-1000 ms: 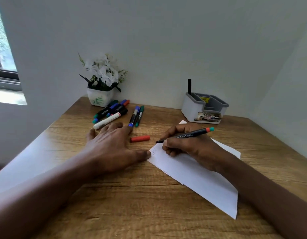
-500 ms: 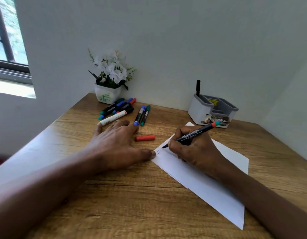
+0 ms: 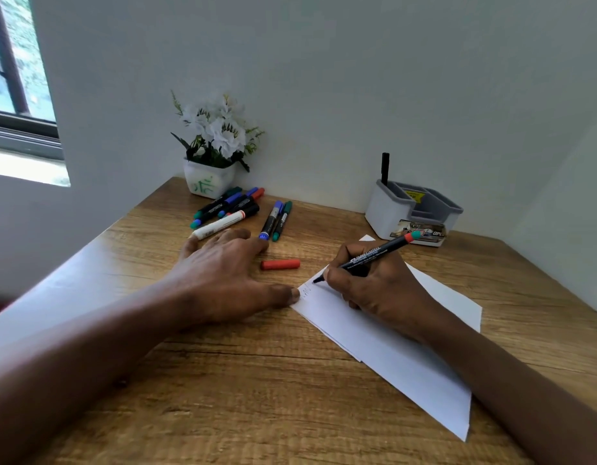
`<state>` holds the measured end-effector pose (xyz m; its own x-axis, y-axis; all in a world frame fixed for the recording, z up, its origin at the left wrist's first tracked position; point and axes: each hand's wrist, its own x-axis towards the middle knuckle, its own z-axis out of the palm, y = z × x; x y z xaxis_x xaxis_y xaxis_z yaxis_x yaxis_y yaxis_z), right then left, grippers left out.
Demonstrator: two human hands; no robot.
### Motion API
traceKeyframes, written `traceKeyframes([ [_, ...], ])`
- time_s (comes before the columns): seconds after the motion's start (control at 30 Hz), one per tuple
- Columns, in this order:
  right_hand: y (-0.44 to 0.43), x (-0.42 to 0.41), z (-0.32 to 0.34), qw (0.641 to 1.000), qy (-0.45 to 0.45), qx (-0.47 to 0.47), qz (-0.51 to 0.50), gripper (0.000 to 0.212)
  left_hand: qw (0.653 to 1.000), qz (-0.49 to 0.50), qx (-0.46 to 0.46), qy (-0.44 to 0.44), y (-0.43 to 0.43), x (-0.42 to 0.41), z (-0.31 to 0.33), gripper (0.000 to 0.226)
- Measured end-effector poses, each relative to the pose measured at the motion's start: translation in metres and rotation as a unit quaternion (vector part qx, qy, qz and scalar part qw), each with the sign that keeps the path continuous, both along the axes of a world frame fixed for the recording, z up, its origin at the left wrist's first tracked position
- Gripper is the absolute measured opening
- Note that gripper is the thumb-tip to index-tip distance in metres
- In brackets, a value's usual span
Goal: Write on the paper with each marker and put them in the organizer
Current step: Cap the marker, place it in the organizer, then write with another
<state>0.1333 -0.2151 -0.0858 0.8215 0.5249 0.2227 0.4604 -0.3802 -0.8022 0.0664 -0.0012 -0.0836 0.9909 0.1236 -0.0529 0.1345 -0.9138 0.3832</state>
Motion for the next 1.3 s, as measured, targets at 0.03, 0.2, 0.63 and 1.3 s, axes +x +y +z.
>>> traceKeyframes([
  [0.03,-0.0002,0.0004,0.0005,1.000,-0.001,0.002,-0.003,0.015,1.000,0.000,0.002,0.001,0.0001,0.0002,-0.0002,0.100],
  [0.2,0.0013,-0.0020,0.0019,1.000,-0.009,-0.003,-0.010,0.020,1.000,0.002,0.001,0.005,-0.0001,0.0002,-0.0001,0.101],
  [0.63,0.0015,-0.0001,-0.0009,0.999,-0.012,0.016,-0.030,0.016,1.000,0.003,0.002,0.003,0.0004,0.0005,0.0011,0.099],
  [1.3,0.0028,-0.0005,-0.0014,0.998,-0.029,0.019,-0.046,0.017,1.000,0.003,-0.005,0.005,0.0000,-0.0008,0.0026,0.098],
])
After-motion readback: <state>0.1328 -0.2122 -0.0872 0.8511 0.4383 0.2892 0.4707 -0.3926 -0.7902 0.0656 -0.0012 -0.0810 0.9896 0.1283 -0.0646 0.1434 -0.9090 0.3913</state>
